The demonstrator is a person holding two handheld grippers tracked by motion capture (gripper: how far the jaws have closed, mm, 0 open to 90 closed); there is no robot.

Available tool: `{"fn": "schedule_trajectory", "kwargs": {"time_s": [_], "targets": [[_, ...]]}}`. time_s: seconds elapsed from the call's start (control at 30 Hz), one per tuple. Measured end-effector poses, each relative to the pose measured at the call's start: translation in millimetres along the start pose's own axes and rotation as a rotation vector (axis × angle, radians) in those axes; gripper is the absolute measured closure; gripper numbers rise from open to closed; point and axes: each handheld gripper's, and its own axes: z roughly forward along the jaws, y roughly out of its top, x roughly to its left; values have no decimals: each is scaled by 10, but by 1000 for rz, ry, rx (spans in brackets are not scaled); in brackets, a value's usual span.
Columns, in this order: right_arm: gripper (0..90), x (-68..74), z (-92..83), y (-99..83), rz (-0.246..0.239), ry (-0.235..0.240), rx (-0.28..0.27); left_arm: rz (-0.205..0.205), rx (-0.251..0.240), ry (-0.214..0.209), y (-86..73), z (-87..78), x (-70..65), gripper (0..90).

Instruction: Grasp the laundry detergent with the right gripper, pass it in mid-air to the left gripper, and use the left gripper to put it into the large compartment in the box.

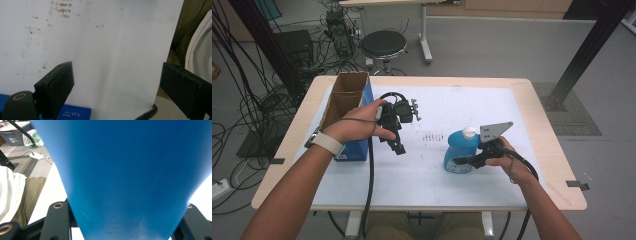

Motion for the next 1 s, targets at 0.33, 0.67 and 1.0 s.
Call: {"fn": "schedule_trajectory", "kwargs": {"time_s": [0.33,0.67,1.0], "targets": [[422,2,1,-6,8,-2,-7,1,-4,-1,9,4,-2,125],[425,6,1,17,7,-7,11,-2,-19,8,-6,-18,-2,126],[430,9,2,47,12,-15,24,-2,-20,15,-4,-61,-13,126]]}}
